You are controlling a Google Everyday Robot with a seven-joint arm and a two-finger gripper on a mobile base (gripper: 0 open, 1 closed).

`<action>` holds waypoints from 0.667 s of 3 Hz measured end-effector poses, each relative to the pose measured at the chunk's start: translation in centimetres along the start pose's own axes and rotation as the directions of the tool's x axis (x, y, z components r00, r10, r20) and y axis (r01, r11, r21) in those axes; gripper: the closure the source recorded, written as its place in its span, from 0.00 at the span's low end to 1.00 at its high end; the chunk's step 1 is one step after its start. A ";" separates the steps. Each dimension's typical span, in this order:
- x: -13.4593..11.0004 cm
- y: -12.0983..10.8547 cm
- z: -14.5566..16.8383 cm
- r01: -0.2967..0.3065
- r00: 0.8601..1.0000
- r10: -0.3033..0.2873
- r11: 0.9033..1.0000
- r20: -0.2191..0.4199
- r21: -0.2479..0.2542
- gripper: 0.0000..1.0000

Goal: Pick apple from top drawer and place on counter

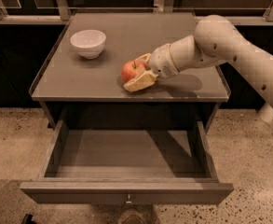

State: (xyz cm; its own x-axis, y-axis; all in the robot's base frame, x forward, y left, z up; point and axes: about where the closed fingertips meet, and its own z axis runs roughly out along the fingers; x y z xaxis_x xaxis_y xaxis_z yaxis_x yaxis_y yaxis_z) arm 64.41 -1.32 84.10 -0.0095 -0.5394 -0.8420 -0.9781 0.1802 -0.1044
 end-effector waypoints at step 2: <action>0.7 0.3 -0.4 -0.030 0.999 0.030 0.999 -0.035 0.020 0.11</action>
Offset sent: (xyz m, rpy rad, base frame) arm -0.0036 -0.0071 -0.0094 -0.0284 0.0206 -0.0356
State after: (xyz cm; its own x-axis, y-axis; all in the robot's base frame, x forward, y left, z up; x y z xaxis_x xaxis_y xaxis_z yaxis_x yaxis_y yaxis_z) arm 64.04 -2.03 83.71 -0.0463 -0.5620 -0.8258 -0.9731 0.2121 -0.0898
